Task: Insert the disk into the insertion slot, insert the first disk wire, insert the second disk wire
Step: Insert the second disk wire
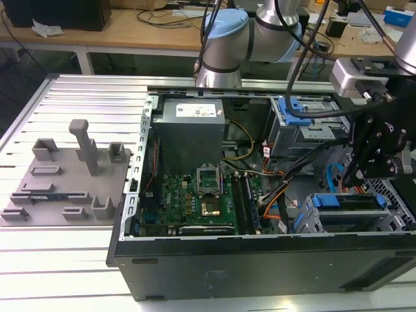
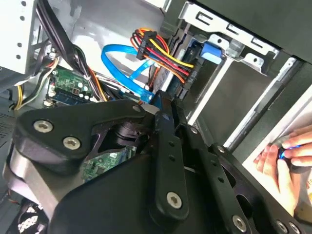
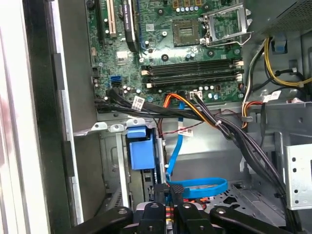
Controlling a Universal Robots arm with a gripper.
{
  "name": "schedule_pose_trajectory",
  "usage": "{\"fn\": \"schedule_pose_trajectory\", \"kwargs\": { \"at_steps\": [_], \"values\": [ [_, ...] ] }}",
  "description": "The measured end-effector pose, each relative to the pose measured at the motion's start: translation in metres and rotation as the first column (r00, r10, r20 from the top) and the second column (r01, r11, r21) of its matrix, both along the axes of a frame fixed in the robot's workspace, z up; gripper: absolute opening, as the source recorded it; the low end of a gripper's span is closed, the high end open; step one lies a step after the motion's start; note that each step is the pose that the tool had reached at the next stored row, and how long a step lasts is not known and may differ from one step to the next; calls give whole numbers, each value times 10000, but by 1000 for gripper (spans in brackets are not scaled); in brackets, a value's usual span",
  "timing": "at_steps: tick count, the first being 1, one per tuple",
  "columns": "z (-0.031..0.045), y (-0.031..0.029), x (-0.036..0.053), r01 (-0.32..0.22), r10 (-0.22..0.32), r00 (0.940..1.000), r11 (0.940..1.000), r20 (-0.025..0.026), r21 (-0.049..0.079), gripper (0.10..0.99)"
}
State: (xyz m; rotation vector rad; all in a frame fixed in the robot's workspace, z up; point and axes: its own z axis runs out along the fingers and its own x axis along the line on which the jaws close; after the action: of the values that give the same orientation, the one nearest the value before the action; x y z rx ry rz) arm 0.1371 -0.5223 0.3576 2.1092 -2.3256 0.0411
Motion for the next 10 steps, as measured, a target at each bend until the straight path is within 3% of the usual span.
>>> {"fn": "schedule_pose_trajectory", "kwargs": {
  "at_steps": [4,10],
  "values": [
    [-2,-51,3,-175,175,9998,9998,0,3,161],
    [-6,-63,24,-336,336,9994,9994,-19,4,161]
  ]
}}
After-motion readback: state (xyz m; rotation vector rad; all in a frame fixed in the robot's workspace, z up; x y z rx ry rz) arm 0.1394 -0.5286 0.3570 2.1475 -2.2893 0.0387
